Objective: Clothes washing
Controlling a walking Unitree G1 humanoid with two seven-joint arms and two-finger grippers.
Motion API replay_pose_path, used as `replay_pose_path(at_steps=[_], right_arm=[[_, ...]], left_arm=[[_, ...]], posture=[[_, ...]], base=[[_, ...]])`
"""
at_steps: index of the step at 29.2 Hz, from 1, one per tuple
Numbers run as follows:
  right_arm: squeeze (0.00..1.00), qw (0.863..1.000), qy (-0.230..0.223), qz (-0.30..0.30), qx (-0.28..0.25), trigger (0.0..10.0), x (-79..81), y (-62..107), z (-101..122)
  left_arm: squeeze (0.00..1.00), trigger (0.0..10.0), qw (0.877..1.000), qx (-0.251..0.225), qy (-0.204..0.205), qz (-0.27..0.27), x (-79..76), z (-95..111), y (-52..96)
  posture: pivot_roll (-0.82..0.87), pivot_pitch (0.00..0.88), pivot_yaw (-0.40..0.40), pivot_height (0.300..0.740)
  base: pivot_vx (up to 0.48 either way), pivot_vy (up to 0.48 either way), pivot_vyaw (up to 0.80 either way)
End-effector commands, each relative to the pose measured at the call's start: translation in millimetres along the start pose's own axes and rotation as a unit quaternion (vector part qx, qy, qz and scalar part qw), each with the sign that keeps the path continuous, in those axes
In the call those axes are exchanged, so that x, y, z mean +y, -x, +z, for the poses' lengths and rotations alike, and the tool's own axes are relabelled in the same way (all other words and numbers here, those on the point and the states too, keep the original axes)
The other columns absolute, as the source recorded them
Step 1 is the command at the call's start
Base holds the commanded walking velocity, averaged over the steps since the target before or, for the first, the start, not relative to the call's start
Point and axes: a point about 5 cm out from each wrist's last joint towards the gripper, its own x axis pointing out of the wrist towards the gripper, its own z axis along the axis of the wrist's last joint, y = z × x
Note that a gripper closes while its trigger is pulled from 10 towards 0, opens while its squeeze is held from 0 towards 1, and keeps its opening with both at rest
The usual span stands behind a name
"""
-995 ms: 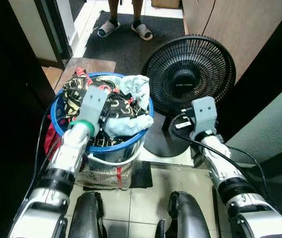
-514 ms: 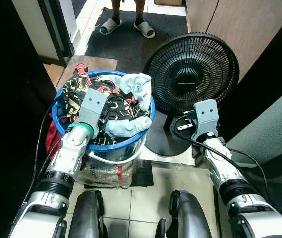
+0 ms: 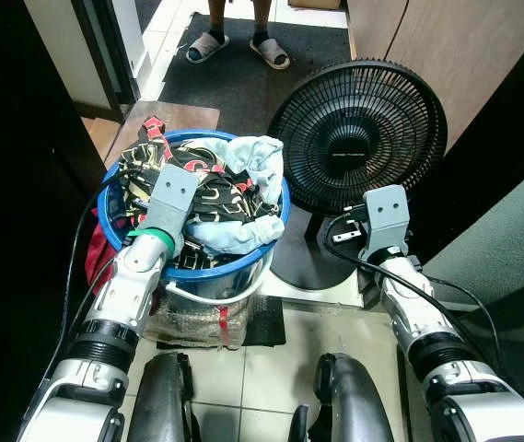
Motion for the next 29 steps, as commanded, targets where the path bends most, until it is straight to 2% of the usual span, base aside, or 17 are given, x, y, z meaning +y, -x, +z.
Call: replay_pose_path(at_steps=[1,9,10,11,12,14,15,16,17,18,20,22,23,27,28,29], right_arm=[[0.00,1.000,-0.002,-0.006,0.013,10.0,-1.5,3.8,-8],[0.00,1.000,-0.004,-0.010,-0.001,10.0,-2.1,3.9,-4],[0.00,1.000,-0.012,-0.016,-0.022,10.0,-3.1,4.3,3],[0.00,1.000,-0.012,-0.016,-0.022,10.0,-3.1,4.3,3],[0.00,0.998,-0.023,-0.023,-0.051,10.0,-3.7,7.1,12],[0.00,0.995,-0.038,-0.031,-0.092,10.0,-2.9,15.2,25],[0.00,0.993,-0.042,-0.033,-0.103,10.0,-1.4,18.9,28],[0.00,0.993,-0.042,-0.033,-0.103,10.0,-1.4,18.9,28],[0.00,0.991,-0.048,-0.033,-0.117,10.0,3.3,25.6,33],[0.00,0.991,-0.048,-0.033,-0.117,10.0,3.3,25.6,33],[0.00,0.989,-0.053,-0.034,-0.131,10.0,5.5,29.7,40],[0.00,0.989,-0.056,-0.036,-0.135,10.0,5.8,30.5,42],[0.00,0.987,-0.059,-0.037,-0.145,10.0,6.4,31.9,47],[0.00,0.985,-0.060,-0.039,-0.156,10.0,7.3,35.1,54],[0.00,0.985,-0.062,-0.042,-0.156,10.0,7.5,38.8,56],[0.00,0.985,-0.065,-0.047,-0.153,10.0,8.5,43.4,54]], left_arm=[[0.00,0.0,0.999,0.031,0.003,-0.012,-5.6,-17,4.1],[0.00,0.0,1.000,-0.001,0.011,-0.007,-3.9,1,4.3],[0.00,10.0,0.999,-0.033,0.032,0.004,1.5,19,6.6],[0.00,10.0,0.999,-0.033,0.032,0.004,1.5,19,6.6],[0.00,10.0,0.995,-0.082,0.054,0.007,7.6,46,13.1],[0.00,10.0,0.985,-0.152,0.082,0.004,15.5,86,27.4],[0.00,10.0,0.981,-0.171,0.089,0.001,17.2,98,32.0],[0.00,10.0,0.981,-0.171,0.089,0.001,17.2,98,32.0],[0.00,10.0,0.975,-0.202,0.093,0.000,22.4,116,38.2],[0.00,10.0,0.975,-0.202,0.093,0.000,22.4,116,38.2],[0.00,10.0,0.969,-0.226,0.103,0.004,29.2,133,41.8],[0.00,10.0,0.967,-0.232,0.107,0.005,31.0,138,42.9],[0.00,10.0,0.963,-0.243,0.115,0.001,32.2,146,45.8],[0.00,10.0,0.958,-0.248,0.141,-0.009,30.8,153,52.6],[0.00,10.0,0.955,-0.253,0.151,-0.014,30.7,158,59.7],[0.00,10.0,0.960,-0.243,0.136,-0.007,31.1,150,64.6]], posture=[[0.17,0.305,-0.004,0.585],[0.16,0.274,0.000,0.585],[0.16,0.251,0.004,0.585],[0.16,0.251,0.004,0.585],[0.16,0.228,0.006,0.585],[0.16,0.200,0.008,0.585],[0.16,0.193,0.008,0.585],[0.16,0.193,0.008,0.585],[0.16,0.169,0.008,0.585],[0.16,0.169,0.008,0.585],[0.16,0.138,0.007,0.585],[0.16,0.138,0.007,0.585],[0.15,0.096,0.007,0.585],[0.14,0.073,0.008,0.585],[0.13,0.038,0.009,0.585],[0.13,0.011,0.008,0.585]], base=[[0.000,0.000,0.00],[0.000,0.000,0.00],[0.000,0.000,0.00],[0.000,0.000,0.00],[0.000,0.000,0.00],[0.000,0.000,0.00],[0.000,0.000,0.00],[0.000,0.000,0.00],[0.000,0.000,0.00],[0.000,0.000,0.00],[0.000,0.000,0.00],[0.000,0.000,0.00],[0.000,0.000,0.00],[0.000,0.000,0.00],[0.000,0.000,0.00],[0.000,0.000,0.00]])
